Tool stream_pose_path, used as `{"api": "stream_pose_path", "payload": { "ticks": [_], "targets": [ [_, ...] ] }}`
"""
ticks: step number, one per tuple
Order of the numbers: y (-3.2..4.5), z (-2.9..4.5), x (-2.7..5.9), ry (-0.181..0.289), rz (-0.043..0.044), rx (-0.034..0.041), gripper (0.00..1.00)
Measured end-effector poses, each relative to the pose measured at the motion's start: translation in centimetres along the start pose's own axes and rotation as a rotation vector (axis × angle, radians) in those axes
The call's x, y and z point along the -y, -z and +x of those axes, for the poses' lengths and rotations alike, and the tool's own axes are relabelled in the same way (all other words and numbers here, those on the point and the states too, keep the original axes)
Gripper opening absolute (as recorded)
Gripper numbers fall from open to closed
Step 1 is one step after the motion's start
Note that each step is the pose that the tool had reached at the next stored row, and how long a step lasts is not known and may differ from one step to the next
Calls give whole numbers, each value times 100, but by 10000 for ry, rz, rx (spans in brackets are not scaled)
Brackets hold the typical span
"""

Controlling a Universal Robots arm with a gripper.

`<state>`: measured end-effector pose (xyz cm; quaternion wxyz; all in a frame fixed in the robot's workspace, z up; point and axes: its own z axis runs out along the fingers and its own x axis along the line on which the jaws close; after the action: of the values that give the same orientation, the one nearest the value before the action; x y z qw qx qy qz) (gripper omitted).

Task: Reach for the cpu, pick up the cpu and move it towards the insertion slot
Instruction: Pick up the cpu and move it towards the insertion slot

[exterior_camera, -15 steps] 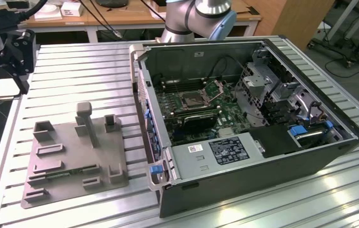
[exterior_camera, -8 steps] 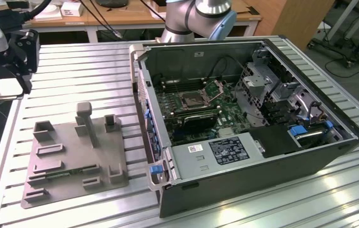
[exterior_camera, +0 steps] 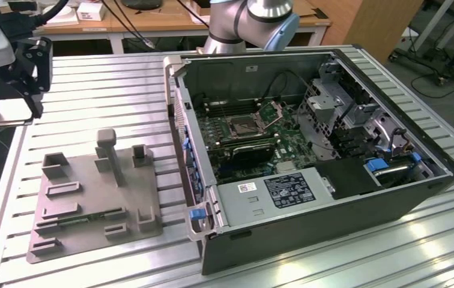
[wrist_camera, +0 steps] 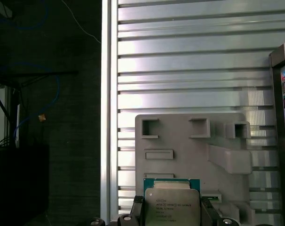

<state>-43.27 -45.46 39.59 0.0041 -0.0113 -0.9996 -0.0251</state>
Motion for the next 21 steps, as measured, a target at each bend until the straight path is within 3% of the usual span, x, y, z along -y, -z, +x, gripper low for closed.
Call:
{"api": "stream_pose_path", "payload": {
  "ticks": [21],
  "targets": [
    [0, -111, -3, -5, -1, 1, 54]
  ]
}}
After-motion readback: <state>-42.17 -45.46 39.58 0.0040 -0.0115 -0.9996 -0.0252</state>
